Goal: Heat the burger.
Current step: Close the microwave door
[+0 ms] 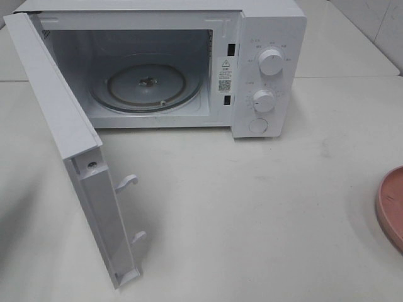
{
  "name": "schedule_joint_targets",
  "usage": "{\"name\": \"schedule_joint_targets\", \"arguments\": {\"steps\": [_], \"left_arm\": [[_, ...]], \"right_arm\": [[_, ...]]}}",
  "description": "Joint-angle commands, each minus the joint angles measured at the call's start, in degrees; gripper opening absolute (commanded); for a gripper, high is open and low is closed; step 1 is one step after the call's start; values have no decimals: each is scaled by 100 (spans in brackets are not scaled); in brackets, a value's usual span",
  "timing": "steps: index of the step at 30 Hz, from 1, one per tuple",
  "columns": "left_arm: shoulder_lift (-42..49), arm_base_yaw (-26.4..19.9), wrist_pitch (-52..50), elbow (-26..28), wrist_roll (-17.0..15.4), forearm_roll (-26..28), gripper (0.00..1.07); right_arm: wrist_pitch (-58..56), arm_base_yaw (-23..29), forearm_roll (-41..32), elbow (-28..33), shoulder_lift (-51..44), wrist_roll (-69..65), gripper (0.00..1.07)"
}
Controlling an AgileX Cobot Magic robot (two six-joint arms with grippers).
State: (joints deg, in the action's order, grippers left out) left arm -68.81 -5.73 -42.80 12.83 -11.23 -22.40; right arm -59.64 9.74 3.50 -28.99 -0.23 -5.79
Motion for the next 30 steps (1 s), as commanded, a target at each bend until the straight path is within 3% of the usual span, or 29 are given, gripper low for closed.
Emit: {"name": "schedule_joint_targets", "arguments": {"steps": [1,8,10,13,15,16,18,19,20,30], "left_arm": [[-561,-23,-917,6,-178,-372,0],[-1169,498,-1261,155,-74,-223,0],[-1501,1117,-1301,252,378,115,0],[-1570,1272,-1329,269,487,269,0],[-1736,1633,-1438,304,688,773,0],[-1736,1633,-1438,304,688,773,0],[-1977,2040,-1558,309,785,1564,0],[-1977,2040,-1558,309,785,1564,0],[-2086,2263,-1587,309,831,1954,0],[-2498,3260,-1570,728,1226,3105,0]], "right_arm": [[17,-34,17,-6,-155,52,76],[17,-34,17,-6,-155,52,76],[17,-34,17,-6,-155,52,76],[17,-34,17,-6,-155,52,76],[17,-34,17,-6,-155,52,76],[17,-34,17,-6,-155,52,76],[17,-34,17,-6,-155,52,76],[17,-34,17,-6,-155,52,76],[17,-34,17,-6,-155,52,76],[17,-34,17,-6,-155,52,76]]}}
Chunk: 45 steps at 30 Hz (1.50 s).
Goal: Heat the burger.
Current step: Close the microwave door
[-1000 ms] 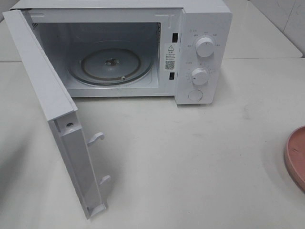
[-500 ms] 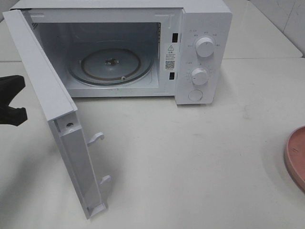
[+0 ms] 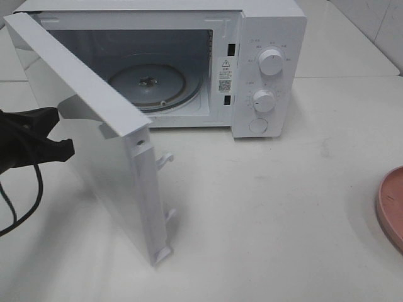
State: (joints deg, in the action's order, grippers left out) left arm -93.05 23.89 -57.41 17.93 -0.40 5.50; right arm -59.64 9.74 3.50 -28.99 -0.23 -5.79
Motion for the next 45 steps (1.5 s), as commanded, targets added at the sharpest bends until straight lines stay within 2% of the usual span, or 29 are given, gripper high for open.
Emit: {"name": "schedule_joint_targets", "arguments": {"steps": [1,3,4,5,6,7,9,13,14,15,16,18,19,28,32,33,35,38,43,45], "left_arm": [[-138,481,-23,367,223,533,0],[-155,556,23,430,292,636,0],[-218,733,172,619,504,945,0],[-218,733,172,619,504,945,0],[-298,894,252,814,733,1226,0],[-298,894,252,814,733,1226,0],[-441,1089,292,1134,945,1610,0],[-579,1215,544,1461,1060,1862,0],[-699,1289,642,1707,1232,1994,0],[-699,1289,642,1707,1232,1994,0],[-819,1375,722,1948,1427,2172,0],[-882,1415,756,2068,1513,2275,0],[-980,1484,854,2280,1684,2458,0],[-1392,1547,1243,3094,2097,2853,0],[-1667,1547,1346,3610,2504,3209,0],[-1667,1547,1346,3610,2504,3209,0],[-1874,1547,1438,4045,2865,3449,0],[-1908,1547,1455,4131,2899,3495,0],[-2166,1547,1730,4750,3203,3850,0],[-2166,1547,1753,4767,3231,3827,0]], "right_arm": [[17,-34,17,-6,-155,52,76],[17,-34,17,-6,-155,52,76],[17,-34,17,-6,-155,52,76],[17,-34,17,-6,-155,52,76],[17,-34,17,-6,-155,52,76],[17,-34,17,-6,-155,52,76],[17,-34,17,-6,-155,52,76],[17,-34,17,-6,-155,52,76],[17,-34,17,-6,-155,52,76],[17,-34,17,-6,-155,52,76],[17,-34,17,-6,-155,52,76],[17,-34,17,-6,-155,52,76],[17,-34,17,-6,-155,52,76],[17,-34,17,-6,-155,52,76],[17,-34,17,-6,-155,52,76],[17,-34,17,-6,-155,52,76],[17,-34,17,-6,-155,52,76],[17,-34,17,-6,-155,52,76],[17,-34,17,-6,-155,52,76],[17,-34,17,-6,-155,52,76]]}}
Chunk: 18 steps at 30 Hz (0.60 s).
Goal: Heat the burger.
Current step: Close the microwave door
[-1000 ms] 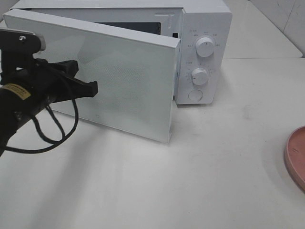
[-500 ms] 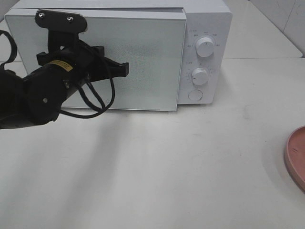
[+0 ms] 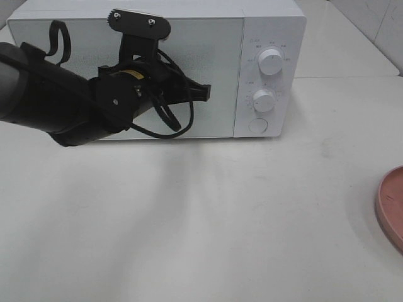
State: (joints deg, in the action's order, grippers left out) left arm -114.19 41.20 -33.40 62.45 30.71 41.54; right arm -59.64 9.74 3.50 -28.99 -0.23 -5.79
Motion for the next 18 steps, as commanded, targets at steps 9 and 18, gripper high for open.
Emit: {"name": "schedule_joint_targets", "arguments": {"steps": [9,18], "left_arm": [[453,138,-481,-143,149,218,0],[1238,309,1461,-831,155,321,30]], "right_arm": [[17,-34,23,-6,-155,52,76],[17,-34,23,-6,-155,52,76]]}}
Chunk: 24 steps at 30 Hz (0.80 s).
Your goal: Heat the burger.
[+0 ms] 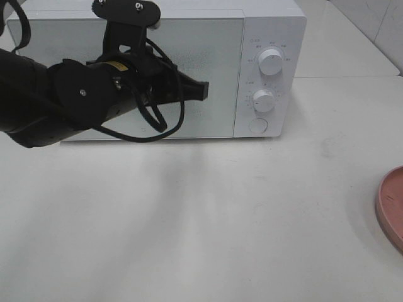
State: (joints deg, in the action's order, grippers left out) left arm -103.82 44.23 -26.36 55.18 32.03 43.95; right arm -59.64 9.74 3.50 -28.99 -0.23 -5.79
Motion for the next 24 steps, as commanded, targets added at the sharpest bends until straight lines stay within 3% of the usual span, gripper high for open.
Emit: {"name": "schedule_joint_targets", "arguments": {"steps": [1,2,4,14,17,18,20,21,22,23,24], "left_arm": [[258,0,1054,-132,23,80,44],[258,0,1054,-132,23,80,44],[350,0,1937,-155,17,92,104],[418,0,3776,-155,-17,-378,104],[567,0,4246,-155,-160,-607,104],[699,0,4538,-155,-430,-963,104],[779,0,4670,-155,-607,-1203,104],[945,0,4922,-149,-1014,-1702,104],[945,0,4922,-149,-1014,-1702,104],[1049,0,5082,-149,-1261,-2000,104],[1249,0,5414,-149,-1725,-2601,104]], "right_arm": [[17,-34,23,-6,-155,52,76],[17,-34,23,-6,-155,52,76],[17,-34,23,-6,-155,52,76],[17,-34,23,-6,-155,52,76],[17,-34,23,-6,-155,52,76],[17,-34,23,-6,-155,52,76],[17,-34,23,-6,-155,52,76],[17,-34,23,-6,-155,52,76],[17,-34,23,-6,-155,52,76],[17,-34,23,-6,-155,52,76],[17,-34,23,-6,-155,52,76]]}}
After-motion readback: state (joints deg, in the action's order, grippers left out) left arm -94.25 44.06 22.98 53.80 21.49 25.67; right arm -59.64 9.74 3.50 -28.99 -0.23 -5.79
